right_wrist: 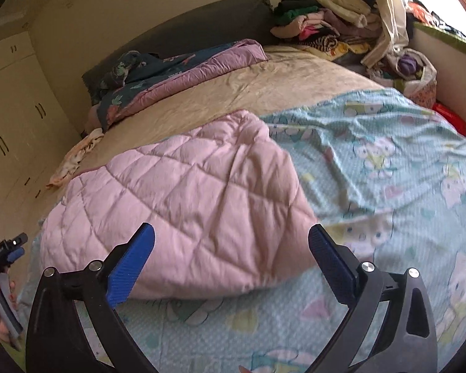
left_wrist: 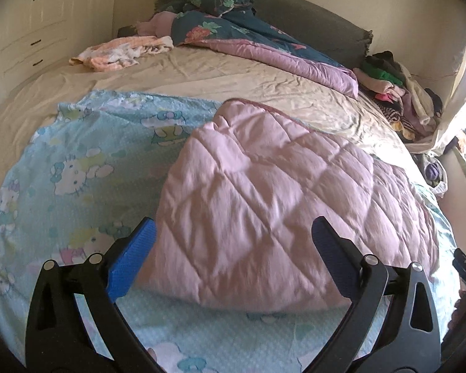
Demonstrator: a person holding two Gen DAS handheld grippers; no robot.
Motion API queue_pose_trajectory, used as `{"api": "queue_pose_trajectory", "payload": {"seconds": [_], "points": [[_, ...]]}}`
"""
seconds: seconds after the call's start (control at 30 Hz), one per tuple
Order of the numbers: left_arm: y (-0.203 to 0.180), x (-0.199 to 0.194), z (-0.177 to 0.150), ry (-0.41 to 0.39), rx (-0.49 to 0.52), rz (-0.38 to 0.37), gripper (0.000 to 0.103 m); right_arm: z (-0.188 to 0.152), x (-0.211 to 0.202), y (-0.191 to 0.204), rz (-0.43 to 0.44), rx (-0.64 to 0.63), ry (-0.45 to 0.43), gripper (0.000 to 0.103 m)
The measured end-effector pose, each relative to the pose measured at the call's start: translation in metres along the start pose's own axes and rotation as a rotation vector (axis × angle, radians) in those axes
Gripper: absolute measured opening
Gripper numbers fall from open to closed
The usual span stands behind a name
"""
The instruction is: Fold large clothes
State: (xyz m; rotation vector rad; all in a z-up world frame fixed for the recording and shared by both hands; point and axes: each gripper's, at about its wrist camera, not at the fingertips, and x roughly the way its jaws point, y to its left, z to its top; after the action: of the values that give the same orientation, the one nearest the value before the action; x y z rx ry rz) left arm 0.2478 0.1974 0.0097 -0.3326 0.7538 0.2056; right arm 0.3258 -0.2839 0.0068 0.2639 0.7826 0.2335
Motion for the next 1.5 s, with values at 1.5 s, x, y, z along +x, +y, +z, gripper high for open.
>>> {"api": "queue_pose_trajectory", "payload": {"seconds": [1.5], "points": [[0.024, 0.108, -0.035, 0.091, -0.451, -0.252, 0.074, -0.018, 0.107, -0.043, 0.246, 0.366, 0.037, 0.063]]}}
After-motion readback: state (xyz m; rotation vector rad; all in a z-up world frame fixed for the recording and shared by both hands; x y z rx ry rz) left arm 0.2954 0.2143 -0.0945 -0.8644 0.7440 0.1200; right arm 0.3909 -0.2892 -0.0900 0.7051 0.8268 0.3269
